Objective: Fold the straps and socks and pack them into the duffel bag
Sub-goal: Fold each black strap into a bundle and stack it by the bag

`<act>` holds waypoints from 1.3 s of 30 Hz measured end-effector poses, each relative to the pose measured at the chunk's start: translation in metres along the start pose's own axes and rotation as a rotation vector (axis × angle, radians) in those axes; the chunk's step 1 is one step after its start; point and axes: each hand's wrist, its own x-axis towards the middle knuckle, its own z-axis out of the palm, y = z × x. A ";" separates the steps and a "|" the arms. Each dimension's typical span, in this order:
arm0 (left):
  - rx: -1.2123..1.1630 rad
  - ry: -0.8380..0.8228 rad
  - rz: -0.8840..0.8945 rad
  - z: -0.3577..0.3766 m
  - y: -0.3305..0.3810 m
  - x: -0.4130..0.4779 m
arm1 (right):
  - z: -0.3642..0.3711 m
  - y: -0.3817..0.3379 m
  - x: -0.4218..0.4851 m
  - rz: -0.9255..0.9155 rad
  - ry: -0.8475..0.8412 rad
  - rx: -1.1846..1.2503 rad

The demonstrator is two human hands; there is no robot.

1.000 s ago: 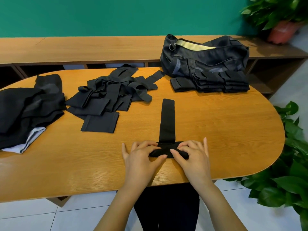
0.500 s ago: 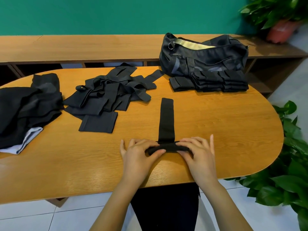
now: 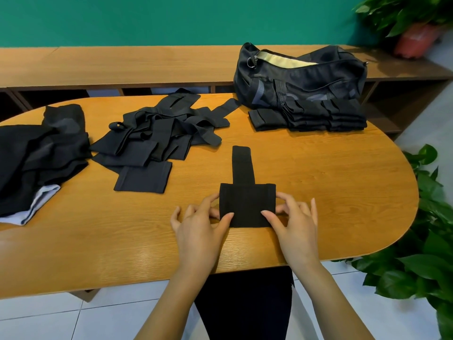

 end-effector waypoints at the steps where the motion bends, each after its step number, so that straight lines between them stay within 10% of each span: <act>1: 0.035 -0.001 0.005 0.000 0.001 0.001 | 0.000 -0.001 0.001 0.002 0.001 -0.002; 13: -0.025 -0.303 0.249 -0.003 -0.011 0.008 | 0.001 0.015 0.004 -0.315 -0.199 -0.025; 39: 0.022 -0.208 0.274 -0.001 -0.005 0.004 | 0.008 -0.004 -0.002 -0.241 -0.161 -0.063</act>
